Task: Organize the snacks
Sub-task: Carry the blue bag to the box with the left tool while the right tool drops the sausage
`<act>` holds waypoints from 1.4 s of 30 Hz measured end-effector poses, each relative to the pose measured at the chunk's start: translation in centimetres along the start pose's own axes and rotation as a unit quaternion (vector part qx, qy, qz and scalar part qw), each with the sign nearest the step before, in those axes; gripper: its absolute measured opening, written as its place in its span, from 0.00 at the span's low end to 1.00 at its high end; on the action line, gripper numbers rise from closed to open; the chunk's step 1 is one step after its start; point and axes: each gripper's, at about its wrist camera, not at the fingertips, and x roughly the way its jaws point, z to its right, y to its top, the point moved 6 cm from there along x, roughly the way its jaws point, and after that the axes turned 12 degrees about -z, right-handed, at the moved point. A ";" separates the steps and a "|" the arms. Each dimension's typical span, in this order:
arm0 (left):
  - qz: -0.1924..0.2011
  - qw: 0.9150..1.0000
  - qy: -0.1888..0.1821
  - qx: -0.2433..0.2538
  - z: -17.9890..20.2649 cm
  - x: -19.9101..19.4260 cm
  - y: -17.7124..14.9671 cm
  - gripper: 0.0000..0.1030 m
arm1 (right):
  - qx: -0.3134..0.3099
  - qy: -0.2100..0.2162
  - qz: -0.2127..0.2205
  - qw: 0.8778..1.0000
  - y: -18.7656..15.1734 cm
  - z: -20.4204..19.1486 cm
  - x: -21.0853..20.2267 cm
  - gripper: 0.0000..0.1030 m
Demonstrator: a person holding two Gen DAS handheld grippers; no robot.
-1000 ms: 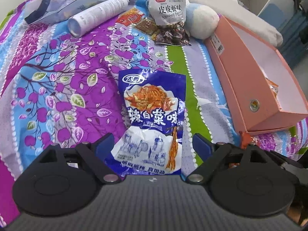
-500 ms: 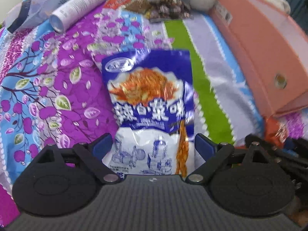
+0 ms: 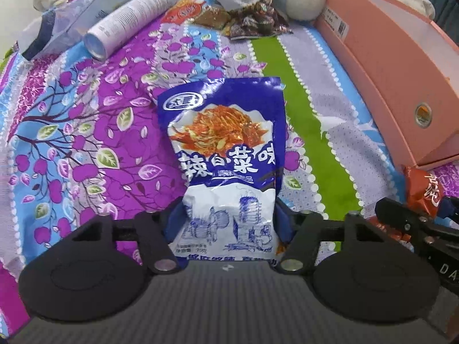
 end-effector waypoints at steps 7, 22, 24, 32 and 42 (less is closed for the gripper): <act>0.032 0.999 -0.020 -0.006 -0.2 -3.6 -0.6 0.60 | -0.022 -0.008 0.014 1.000 0.1 -1.0 -1.6 0.51; 0.094 0.993 -0.075 -0.004 1.6 -13.9 -1.1 0.61 | -0.055 -0.030 0.064 0.996 0.9 -2.8 -8.8 0.51; 0.102 0.991 -0.081 -0.002 1.9 -15.1 -1.2 0.61 | -0.059 -0.035 0.076 0.995 1.2 -2.9 -10.1 0.51; 0.132 0.986 -0.104 0.014 3.3 -19.1 -0.5 0.61 | -0.047 -0.059 0.121 0.990 2.2 -1.9 -14.2 0.51; 0.148 0.979 -0.131 0.042 6.9 -21.2 2.0 0.61 | -0.006 -0.077 0.138 0.987 3.2 1.3 -15.9 0.51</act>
